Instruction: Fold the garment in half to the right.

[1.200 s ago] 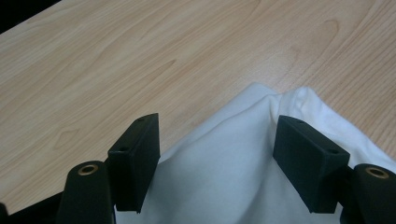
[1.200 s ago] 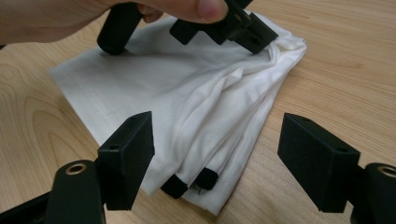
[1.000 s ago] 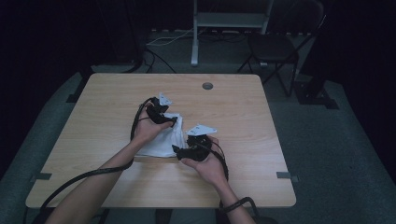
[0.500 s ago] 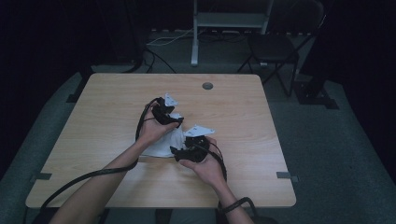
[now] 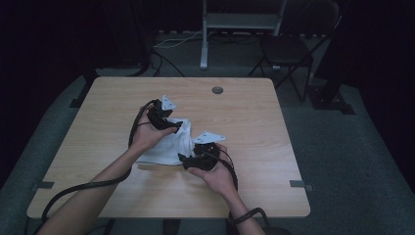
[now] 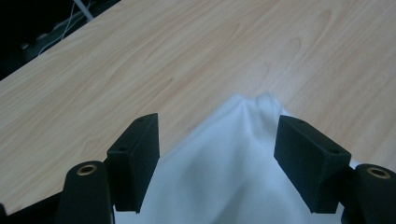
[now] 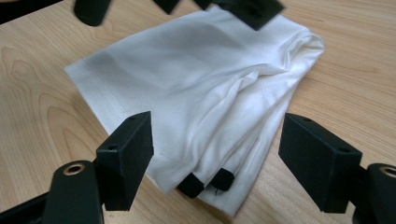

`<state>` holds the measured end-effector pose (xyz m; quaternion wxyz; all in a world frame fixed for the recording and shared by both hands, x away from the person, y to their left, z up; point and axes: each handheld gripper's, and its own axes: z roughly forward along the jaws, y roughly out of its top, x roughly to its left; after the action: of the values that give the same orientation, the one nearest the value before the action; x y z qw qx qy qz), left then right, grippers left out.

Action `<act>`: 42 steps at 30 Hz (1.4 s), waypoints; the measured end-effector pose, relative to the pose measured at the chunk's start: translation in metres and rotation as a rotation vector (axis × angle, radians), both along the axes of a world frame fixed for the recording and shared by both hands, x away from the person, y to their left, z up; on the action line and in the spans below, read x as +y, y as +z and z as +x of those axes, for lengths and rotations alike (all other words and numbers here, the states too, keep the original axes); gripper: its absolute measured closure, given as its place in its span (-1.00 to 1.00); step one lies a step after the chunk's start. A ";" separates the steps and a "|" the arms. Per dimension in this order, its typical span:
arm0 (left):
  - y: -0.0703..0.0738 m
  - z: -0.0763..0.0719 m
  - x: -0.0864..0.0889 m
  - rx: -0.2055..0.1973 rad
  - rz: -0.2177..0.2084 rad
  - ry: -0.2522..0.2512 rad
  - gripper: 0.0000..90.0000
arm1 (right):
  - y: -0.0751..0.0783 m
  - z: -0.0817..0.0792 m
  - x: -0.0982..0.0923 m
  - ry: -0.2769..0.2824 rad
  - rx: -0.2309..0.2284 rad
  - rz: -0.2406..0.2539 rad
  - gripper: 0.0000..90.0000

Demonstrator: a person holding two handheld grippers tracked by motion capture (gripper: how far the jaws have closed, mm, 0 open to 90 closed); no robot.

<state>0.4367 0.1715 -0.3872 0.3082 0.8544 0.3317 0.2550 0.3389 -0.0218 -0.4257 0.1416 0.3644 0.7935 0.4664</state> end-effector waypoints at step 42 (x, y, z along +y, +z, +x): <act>-0.020 0.021 0.035 0.011 -0.034 0.172 -0.32 | -0.009 0.001 0.008 0.021 0.022 -0.019 -0.44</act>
<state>0.4573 0.2069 -0.4068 0.2979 0.8189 0.4097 0.2699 0.3398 -0.0135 -0.4347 0.1311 0.3598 0.8032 0.4563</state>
